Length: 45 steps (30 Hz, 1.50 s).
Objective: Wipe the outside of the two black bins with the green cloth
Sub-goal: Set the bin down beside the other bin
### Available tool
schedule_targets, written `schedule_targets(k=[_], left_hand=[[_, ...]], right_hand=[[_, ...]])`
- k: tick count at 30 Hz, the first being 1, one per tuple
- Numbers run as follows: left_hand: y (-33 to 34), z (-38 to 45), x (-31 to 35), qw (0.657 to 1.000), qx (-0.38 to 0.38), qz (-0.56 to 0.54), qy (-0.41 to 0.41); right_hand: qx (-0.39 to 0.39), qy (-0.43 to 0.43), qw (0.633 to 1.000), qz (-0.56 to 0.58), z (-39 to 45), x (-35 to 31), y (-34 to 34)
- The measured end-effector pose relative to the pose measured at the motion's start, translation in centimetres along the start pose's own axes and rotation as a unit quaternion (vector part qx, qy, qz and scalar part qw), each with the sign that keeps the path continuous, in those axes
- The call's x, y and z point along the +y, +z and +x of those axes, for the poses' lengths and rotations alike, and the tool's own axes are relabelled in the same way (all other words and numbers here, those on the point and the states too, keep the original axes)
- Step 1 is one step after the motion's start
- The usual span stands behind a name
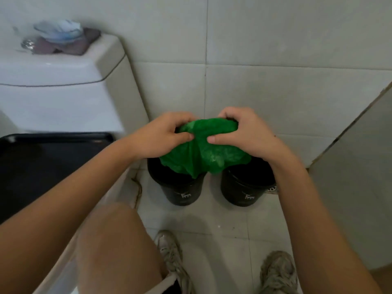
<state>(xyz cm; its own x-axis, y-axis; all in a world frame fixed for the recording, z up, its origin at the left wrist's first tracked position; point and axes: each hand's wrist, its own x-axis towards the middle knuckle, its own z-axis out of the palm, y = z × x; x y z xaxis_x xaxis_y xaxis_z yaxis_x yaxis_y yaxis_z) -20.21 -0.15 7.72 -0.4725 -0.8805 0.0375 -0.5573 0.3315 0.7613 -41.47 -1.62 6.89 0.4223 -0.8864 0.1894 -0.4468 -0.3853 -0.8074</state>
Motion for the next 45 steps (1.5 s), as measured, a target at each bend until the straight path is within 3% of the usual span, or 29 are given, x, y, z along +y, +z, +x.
schedule_targets(k=[6, 11, 14, 17, 21, 24, 26, 30, 34, 38, 42, 43, 45], left_hand=[[-7.3, -6.0, -3.4, 0.991, 0.103, -0.043, -0.069], [-12.4, -11.3, -7.9, 0.972, 0.192, -0.032, -0.131], [-15.5, -13.9, -10.8, 0.963, 0.216, -0.019, -0.161], [-18.4, -15.1, -14.1, 0.964, 0.187, 0.033, -0.188], [-20.2, -14.4, -18.1, 0.958, 0.065, 0.150, -0.236], [-19.9, -13.3, -20.7, 0.933, 0.032, 0.229, -0.277], [-19.2, -13.1, -22.0, 0.897, 0.044, 0.303, -0.320], [-17.5, -14.6, -22.6, 0.879, 0.107, 0.336, -0.320], [-15.2, -16.2, -22.7, 0.858, 0.063, 0.353, -0.369], [-14.3, -15.7, -23.6, 0.877, 0.131, 0.303, -0.350], [-15.6, -15.8, -23.6, 0.884, 0.259, 0.232, -0.312], [-16.0, -16.0, -23.7, 0.881, 0.261, 0.231, -0.320], [-16.3, -16.2, -23.7, 0.867, 0.156, 0.265, -0.391]], right_hand=[[-0.157, -0.051, 0.985, 0.044, 5.1, -6.1, 4.6], [-0.121, -0.043, 0.989, 0.070, 10.2, -9.2, 12.5], [-0.137, -0.020, 0.988, 0.066, 12.7, -10.2, 17.5], [-0.170, 0.016, 0.983, 0.070, 14.6, -9.9, 22.0], [-0.208, 0.111, 0.968, 0.082, 16.6, -8.3, 26.1], [-0.178, 0.080, 0.981, -0.014, 17.1, -7.2, 27.8], [-0.160, 0.055, 0.981, -0.095, 16.7, -6.7, 28.3], [-0.146, 0.016, 0.966, -0.212, 15.9, -5.6, 28.8], [-0.131, -0.002, 0.958, -0.255, 15.8, -5.0, 28.9], [-0.108, -0.007, 0.955, -0.276, 15.7, -4.8, 28.9], [-0.082, -0.013, 0.961, -0.264, 15.7, -4.7, 28.7], [-0.082, -0.018, 0.960, -0.267, 15.8, -4.6, 28.6], [-0.102, -0.036, 0.946, -0.305, 15.9, -4.6, 28.7]])
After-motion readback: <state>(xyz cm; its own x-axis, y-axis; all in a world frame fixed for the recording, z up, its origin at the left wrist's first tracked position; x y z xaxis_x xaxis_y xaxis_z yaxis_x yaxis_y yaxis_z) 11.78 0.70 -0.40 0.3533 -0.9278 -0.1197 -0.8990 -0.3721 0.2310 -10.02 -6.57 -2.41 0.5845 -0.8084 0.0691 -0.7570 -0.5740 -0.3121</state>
